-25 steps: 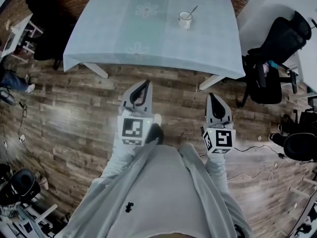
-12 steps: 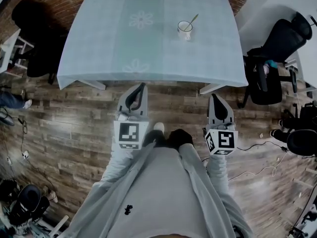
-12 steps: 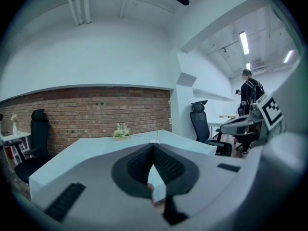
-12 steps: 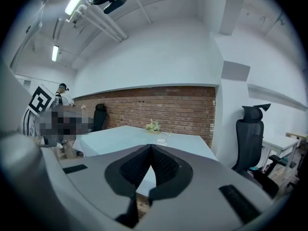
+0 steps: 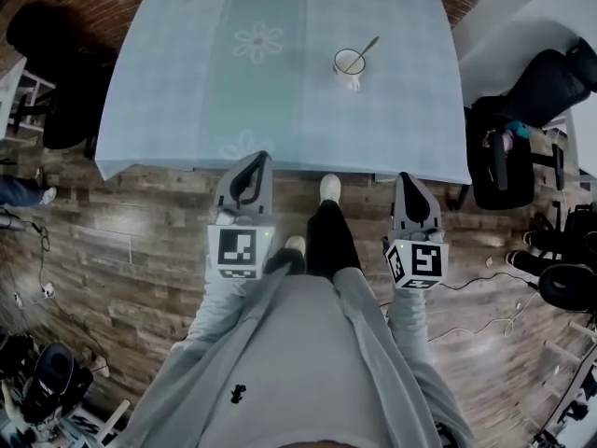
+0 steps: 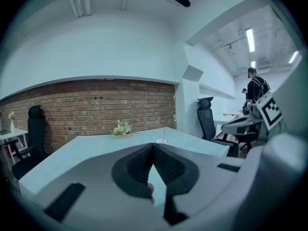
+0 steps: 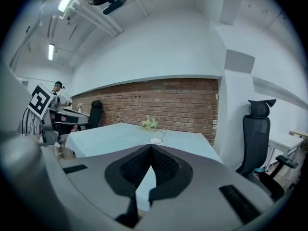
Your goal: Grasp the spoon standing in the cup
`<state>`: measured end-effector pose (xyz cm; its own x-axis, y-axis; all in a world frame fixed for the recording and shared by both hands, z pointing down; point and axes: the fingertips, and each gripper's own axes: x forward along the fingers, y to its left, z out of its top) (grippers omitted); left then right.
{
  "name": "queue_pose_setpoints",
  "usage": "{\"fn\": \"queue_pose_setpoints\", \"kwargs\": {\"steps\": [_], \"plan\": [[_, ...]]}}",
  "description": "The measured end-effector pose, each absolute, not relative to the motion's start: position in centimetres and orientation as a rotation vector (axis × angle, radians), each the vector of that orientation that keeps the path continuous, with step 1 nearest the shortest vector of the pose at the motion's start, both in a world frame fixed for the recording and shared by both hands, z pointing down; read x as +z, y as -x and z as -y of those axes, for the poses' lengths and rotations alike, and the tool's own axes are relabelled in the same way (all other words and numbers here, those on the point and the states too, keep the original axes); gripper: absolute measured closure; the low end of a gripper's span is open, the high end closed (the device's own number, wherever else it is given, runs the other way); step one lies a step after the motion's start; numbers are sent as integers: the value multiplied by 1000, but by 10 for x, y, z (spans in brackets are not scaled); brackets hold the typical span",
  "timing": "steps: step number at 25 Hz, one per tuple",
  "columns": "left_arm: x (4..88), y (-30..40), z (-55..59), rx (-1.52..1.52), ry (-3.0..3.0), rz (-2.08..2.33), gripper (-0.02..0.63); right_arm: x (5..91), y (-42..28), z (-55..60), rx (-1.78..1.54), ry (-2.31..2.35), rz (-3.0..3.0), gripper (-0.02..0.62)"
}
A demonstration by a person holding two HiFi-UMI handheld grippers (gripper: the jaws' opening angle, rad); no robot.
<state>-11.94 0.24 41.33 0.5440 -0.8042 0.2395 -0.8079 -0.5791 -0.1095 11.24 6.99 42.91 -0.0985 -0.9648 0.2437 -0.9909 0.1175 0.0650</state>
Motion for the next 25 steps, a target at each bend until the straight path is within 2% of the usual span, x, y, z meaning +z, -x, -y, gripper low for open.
{"fn": "queue_pose_setpoints", "kwargs": {"steps": [15, 25], "plan": [[377, 28, 178, 351, -2717, 1578, 589, 399, -205, 131, 86, -1838, 2264, 580], [376, 29, 212, 387, -2667, 1632, 589, 398, -204, 180, 93, -1794, 2319, 580]]}}
